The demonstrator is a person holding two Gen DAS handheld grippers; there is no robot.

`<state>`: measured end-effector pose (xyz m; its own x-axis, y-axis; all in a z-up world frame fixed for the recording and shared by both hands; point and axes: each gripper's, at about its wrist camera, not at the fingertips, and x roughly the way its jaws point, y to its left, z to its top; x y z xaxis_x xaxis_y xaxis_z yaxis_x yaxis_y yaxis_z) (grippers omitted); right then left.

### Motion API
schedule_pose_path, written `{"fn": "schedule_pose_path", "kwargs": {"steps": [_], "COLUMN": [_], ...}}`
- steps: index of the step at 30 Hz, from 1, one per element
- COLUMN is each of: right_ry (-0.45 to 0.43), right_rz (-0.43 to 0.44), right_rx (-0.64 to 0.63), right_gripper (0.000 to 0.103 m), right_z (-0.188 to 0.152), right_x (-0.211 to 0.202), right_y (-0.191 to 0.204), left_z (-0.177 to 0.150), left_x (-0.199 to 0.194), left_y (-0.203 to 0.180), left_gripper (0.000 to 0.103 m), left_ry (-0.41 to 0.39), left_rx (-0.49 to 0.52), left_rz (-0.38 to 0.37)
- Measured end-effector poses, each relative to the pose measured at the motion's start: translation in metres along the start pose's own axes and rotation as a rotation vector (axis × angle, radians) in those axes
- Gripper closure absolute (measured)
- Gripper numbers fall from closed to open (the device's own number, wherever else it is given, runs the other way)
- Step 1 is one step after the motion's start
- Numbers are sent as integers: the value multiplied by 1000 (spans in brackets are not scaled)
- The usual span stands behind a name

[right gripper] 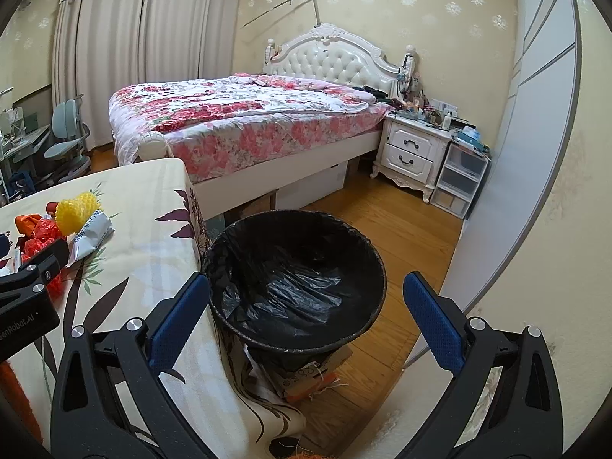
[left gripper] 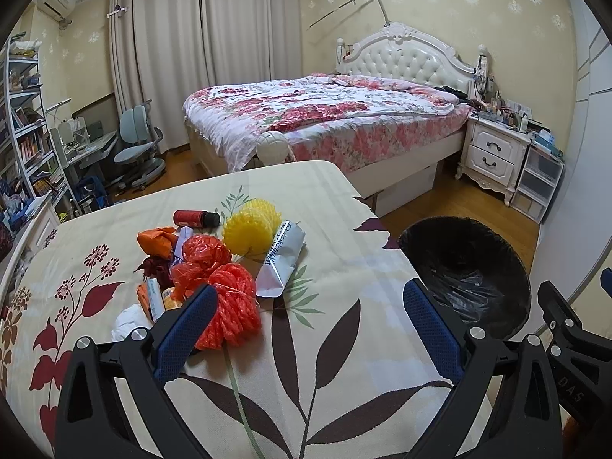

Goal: Collect trash

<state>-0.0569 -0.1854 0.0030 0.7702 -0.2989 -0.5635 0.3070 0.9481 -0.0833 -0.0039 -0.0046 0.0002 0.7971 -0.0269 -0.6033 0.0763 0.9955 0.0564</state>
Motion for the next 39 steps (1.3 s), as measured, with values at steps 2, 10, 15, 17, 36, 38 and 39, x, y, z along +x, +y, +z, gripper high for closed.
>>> {"fn": "schedule_pose_path", "kwargs": {"steps": [2,10,15,17,36,38,39], "right_ry": [2,2,2,1,11,12,11], "right_rz": [0,-6,-3,-4,-4,-4,-4], "right_rx": [1,6,6,5,16,16,16], "right_gripper": [4,4,4,4,4,4,4], "right_z": [0,-1,-1,-1,-3,-3,-3], "right_x": [0,2,2,2,2,2,2], "right_y": [-1,-3,-3,-3,-9,-9,-9], "left_z": [0,-2,-3,-3,-6,-8,-7], "left_x": [0,1,2,3,4,4,4], "left_y": [-1,-5,-6,-6,-6,-5,-5], "left_gripper": [6,6,6,6,6,6,6], "left_ry": [0,3,5,6,7,6,6], "left_rx": [0,5,3,6,3,2,2], "left_rz": [0,-5,-6,-6,-7,-8,-8]}}
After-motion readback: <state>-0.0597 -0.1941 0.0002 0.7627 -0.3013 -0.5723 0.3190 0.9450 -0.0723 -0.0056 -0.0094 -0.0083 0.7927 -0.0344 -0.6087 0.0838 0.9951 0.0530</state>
